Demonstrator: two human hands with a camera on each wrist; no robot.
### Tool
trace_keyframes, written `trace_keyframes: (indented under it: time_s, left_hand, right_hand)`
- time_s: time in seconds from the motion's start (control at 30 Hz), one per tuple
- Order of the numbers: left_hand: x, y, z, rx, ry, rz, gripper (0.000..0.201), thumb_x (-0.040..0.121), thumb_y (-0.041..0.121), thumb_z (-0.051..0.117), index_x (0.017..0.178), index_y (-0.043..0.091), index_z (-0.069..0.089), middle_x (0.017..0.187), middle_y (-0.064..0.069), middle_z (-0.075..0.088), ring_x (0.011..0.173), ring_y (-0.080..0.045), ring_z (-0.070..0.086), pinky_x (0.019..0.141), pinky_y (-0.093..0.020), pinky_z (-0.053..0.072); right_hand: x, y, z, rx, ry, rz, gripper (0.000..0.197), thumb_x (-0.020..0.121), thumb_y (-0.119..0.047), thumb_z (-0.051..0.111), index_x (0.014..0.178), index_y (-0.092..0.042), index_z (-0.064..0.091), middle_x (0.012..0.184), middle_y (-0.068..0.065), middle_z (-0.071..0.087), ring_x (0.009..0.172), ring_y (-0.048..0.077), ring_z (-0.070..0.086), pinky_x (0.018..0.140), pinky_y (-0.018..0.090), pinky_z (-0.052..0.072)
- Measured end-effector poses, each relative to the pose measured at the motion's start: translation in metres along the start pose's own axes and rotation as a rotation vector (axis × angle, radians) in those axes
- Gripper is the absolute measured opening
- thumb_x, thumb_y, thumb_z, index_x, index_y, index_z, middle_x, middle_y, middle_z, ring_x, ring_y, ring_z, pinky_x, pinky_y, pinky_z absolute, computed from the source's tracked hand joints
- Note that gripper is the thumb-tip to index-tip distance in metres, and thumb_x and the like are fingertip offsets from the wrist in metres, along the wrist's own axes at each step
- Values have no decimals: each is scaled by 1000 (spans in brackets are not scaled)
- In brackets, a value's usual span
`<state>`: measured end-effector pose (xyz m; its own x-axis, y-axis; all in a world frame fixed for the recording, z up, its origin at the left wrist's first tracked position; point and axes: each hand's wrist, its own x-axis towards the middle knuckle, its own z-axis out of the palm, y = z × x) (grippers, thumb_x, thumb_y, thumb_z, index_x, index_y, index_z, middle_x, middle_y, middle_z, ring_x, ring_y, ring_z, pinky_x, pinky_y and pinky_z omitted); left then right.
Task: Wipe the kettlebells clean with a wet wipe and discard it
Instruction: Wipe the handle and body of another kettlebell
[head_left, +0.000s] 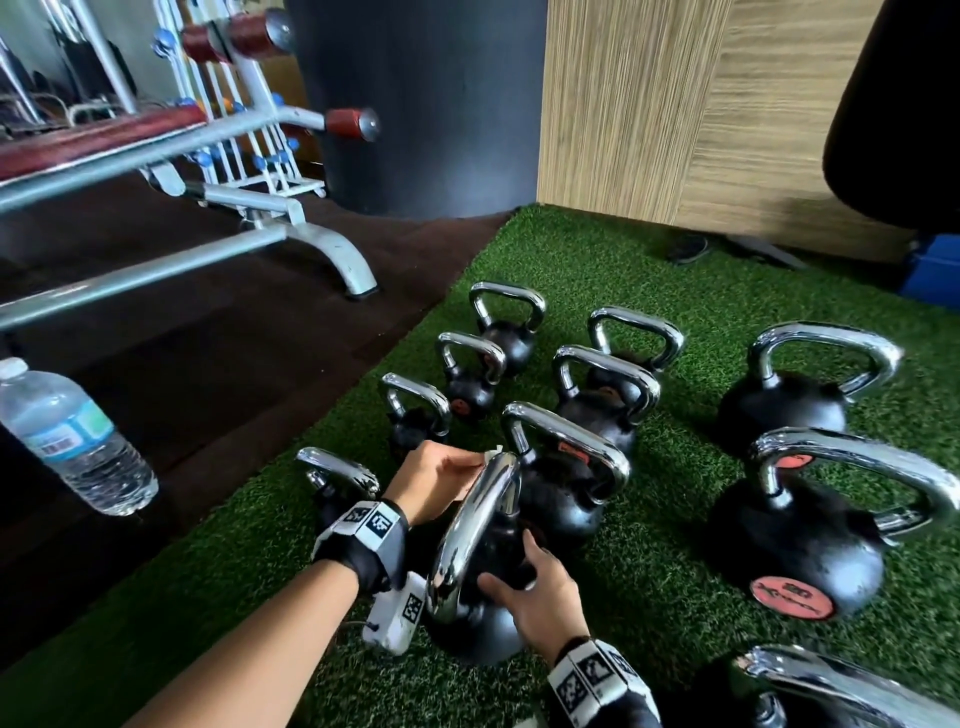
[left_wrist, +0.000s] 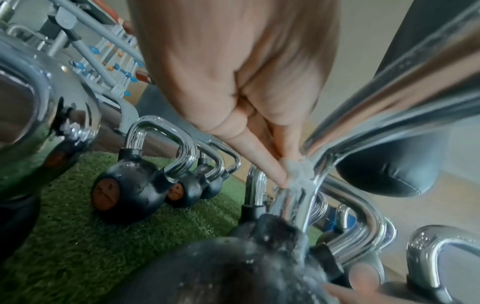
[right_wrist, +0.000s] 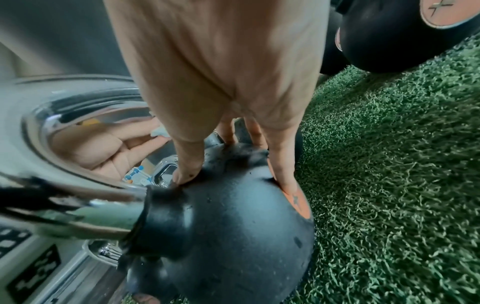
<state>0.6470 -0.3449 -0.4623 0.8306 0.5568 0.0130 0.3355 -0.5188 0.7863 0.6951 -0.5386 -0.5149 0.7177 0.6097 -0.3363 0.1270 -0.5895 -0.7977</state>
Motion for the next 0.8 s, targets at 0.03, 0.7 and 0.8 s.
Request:
trace_keyframes:
  time_s: [0.03,0.7,0.8]
  left_hand:
    - [1,-1,2,-11,-8,0,15,92,45,67,102,41,77,98,18,77,97,6,68,84,-21,54]
    - [-42,12,-38,-410,-213,-213,17,94,2,65,93,12,78,80,-2,76,74,-9,71,75,-23,60]
    - [-62,11,-47,-442,-272,-211,14,94,1,64,103,-2,75,81,-9,76,77,-13,71,76,-27,62]
  right_hand:
    - [0,0,0,11,-4,10,96,76,-46,80,153,-23,28,154,7,38,143,22,34,117,37,30]
    - [2,-3,-4,94,16,60,82,65,-37,89,138,-28,53,110,-10,65,109,13,61,101,27,46]
    - [4,-2,-4,119,25,90,94,63,-34,91,144,-24,46,126,-3,62,119,15,57,105,26,43]
